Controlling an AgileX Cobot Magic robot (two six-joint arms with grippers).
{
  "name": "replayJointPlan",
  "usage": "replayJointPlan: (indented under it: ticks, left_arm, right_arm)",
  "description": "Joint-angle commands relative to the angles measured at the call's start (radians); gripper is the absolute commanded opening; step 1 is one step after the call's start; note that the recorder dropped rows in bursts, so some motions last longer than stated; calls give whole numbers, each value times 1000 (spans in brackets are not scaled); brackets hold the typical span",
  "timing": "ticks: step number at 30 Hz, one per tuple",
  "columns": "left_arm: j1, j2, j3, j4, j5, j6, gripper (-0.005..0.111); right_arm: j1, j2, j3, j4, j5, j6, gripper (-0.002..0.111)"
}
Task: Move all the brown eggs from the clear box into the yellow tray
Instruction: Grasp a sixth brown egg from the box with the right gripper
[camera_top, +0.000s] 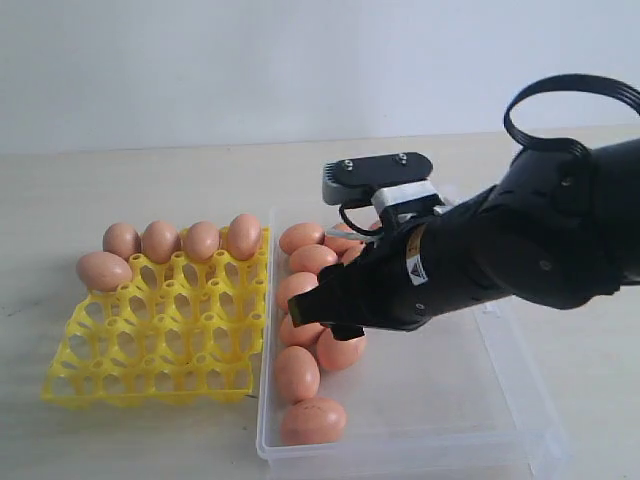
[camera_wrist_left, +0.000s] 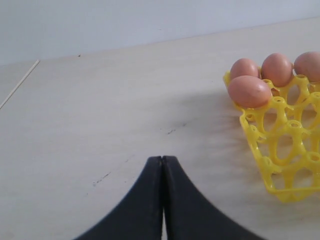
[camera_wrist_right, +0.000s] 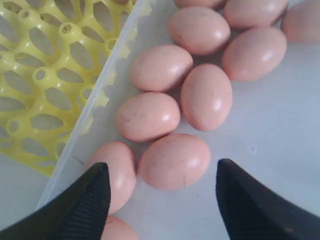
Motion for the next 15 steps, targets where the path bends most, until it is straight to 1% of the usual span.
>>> replayJointPlan:
  ticks: [1,2,4,6,9,15]
  left_arm:
    - [-6,-6,-4,-2,-9,-5,0]
    - [-6,-6,-4,-2,-9,-5,0]
    - [-6,-6,-4,-2,-9,-5,0]
    - [-6,-6,-4,-2,-9,-5,0]
    - [-6,-6,-4,-2,-9,-5,0]
    - [-6,-6,-4,-2,-9,-5,0]
  right_arm:
    - [-29,-8,61,196,-129,-50,63]
    - [-41,1,69,274,-150,-98,64]
    - [-66,25,69,349,-174,-169,64]
    - [-88,50,66,393,-182,-177,64]
    - [-96,83,66,415,-182,-177,64]
    - [-96,146,64,441,-251,-177,64]
